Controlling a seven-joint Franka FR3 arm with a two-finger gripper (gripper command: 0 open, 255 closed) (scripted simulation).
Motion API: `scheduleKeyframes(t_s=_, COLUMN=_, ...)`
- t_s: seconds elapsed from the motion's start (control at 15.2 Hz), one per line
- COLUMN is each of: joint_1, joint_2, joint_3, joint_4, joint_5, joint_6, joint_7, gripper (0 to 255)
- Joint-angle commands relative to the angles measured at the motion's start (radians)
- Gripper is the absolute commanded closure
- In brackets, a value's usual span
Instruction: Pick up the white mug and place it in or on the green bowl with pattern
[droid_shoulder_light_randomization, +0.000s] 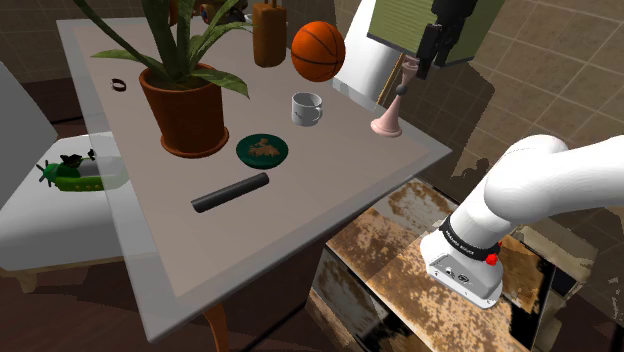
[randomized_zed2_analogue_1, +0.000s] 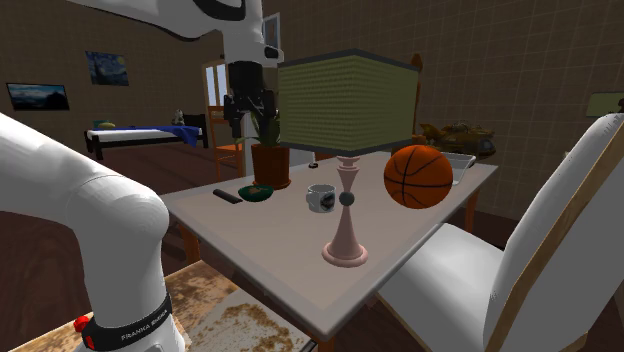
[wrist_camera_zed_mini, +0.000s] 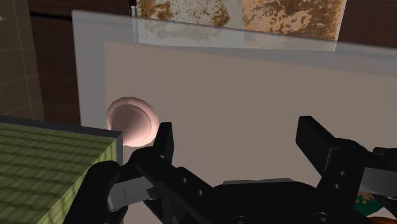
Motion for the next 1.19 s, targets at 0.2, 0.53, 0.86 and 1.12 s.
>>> scheduleKeyframes(t_s=0.2, joint_1=0.006, joint_2=0.092, joint_3=0.008, joint_4=0.001, joint_5=0.010, joint_6=0.092, joint_7=0.017, gripper=0)
scheduleKeyframes(t_s=0.53, joint_1=0.014, joint_2=0.261, joint_3=0.022, joint_4=0.030, joint_5=0.022, joint_6=0.232, joint_7=0.041, gripper=0)
scheduleKeyframes(t_s=0.86, joint_1=0.020, joint_2=0.442, joint_3=0.035, joint_4=0.094, joint_5=0.029, joint_6=0.351, joint_7=0.063, gripper=0)
scheduleKeyframes(t_s=1.12, joint_1=0.025, joint_2=0.592, joint_3=0.045, joint_4=0.168, joint_5=0.030, joint_6=0.427, joint_7=0.080, gripper=0)
